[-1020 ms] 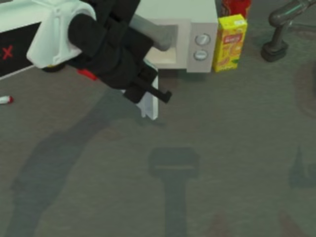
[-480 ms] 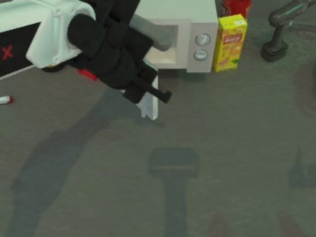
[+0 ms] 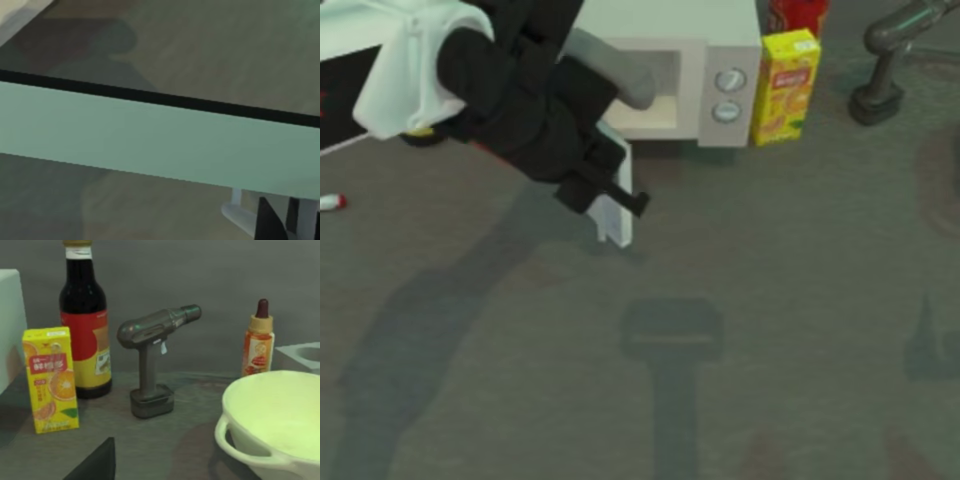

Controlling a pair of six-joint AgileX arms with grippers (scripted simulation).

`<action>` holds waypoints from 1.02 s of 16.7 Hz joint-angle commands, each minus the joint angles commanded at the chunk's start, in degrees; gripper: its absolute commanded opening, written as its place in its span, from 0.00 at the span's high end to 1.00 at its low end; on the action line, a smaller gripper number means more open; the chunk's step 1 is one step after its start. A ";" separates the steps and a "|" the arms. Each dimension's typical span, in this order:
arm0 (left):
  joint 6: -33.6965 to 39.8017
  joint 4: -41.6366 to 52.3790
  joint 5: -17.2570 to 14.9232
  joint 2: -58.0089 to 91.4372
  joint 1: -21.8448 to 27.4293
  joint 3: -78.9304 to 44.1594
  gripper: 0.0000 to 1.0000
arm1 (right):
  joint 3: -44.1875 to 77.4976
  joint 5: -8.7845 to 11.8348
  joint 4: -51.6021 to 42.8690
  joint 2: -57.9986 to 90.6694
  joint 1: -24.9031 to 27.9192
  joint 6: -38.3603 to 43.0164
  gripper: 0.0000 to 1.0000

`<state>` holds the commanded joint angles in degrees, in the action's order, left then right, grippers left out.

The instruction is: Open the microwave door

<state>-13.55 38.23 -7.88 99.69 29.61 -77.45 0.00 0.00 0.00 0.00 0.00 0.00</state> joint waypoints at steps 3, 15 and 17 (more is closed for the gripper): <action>-3.80 0.32 -1.96 -1.24 -1.50 1.29 1.00 | 0.00 0.00 0.00 0.00 0.00 0.00 0.00; -4.36 0.47 -2.24 -1.33 -1.73 1.57 1.00 | 0.00 0.00 0.00 0.00 0.00 0.00 0.00; -4.36 0.47 -2.24 -1.33 -1.73 1.57 1.00 | 0.00 0.00 0.00 0.00 0.00 0.00 0.00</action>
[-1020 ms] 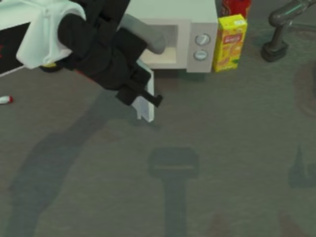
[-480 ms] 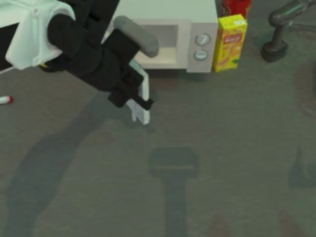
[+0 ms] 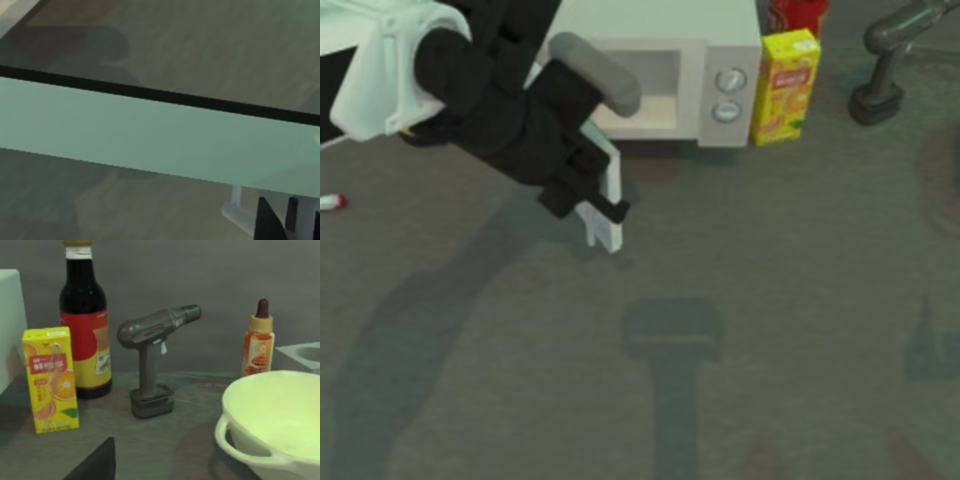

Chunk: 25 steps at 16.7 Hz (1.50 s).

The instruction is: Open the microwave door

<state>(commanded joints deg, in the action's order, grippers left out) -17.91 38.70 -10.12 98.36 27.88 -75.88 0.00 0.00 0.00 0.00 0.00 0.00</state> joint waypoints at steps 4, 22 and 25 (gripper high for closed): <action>0.00 0.00 0.00 0.00 0.00 0.00 1.00 | 0.00 0.00 0.00 0.00 0.00 0.00 0.00; -9.79 2.19 -5.05 -1.83 -3.95 1.81 1.00 | 0.00 0.00 0.00 0.00 0.00 0.00 0.00; -9.79 2.19 -5.05 -1.83 -3.95 1.81 1.00 | 0.00 0.00 0.00 0.00 0.00 0.00 0.00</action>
